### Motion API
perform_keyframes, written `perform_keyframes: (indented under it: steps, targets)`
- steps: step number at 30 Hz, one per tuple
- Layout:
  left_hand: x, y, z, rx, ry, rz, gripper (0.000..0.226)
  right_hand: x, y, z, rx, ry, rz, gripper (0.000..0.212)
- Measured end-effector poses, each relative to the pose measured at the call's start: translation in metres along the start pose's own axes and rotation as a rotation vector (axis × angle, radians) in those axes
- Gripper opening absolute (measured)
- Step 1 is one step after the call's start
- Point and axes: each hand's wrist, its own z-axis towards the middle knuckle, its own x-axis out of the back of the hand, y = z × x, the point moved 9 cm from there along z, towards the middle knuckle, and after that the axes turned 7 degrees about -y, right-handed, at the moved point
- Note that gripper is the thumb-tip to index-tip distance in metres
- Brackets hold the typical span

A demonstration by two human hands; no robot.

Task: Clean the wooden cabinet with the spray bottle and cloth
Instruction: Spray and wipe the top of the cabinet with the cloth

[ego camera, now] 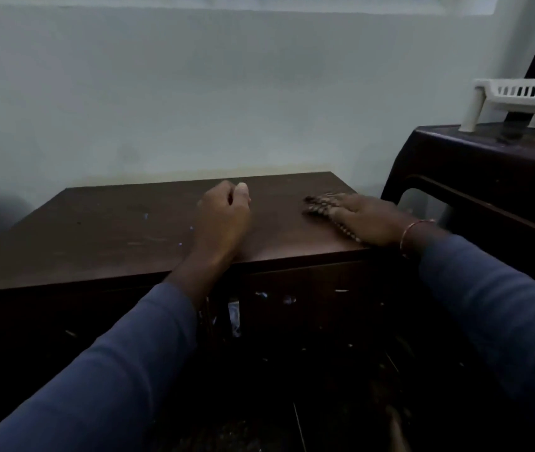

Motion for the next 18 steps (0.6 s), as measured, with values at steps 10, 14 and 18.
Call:
perform_keyframes:
  steps: [10, 14, 18]
  targets:
    - [-0.100, 0.061, 0.017, -0.253, -0.321, 0.312, 0.042, -0.018, 0.010, 0.000, -0.278, -0.004, -0.185, 0.053]
    - [-0.119, 0.041, 0.031, -0.142, -0.378, 0.085, 0.042, -0.010, 0.035, 0.053, -0.343, -0.052, -0.174, 0.057]
    - [-0.112, 0.043, 0.030, -0.183, -0.368, 0.046, 0.030, -0.002, 0.043, 0.091, -0.378, -0.106, -0.138, 0.068]
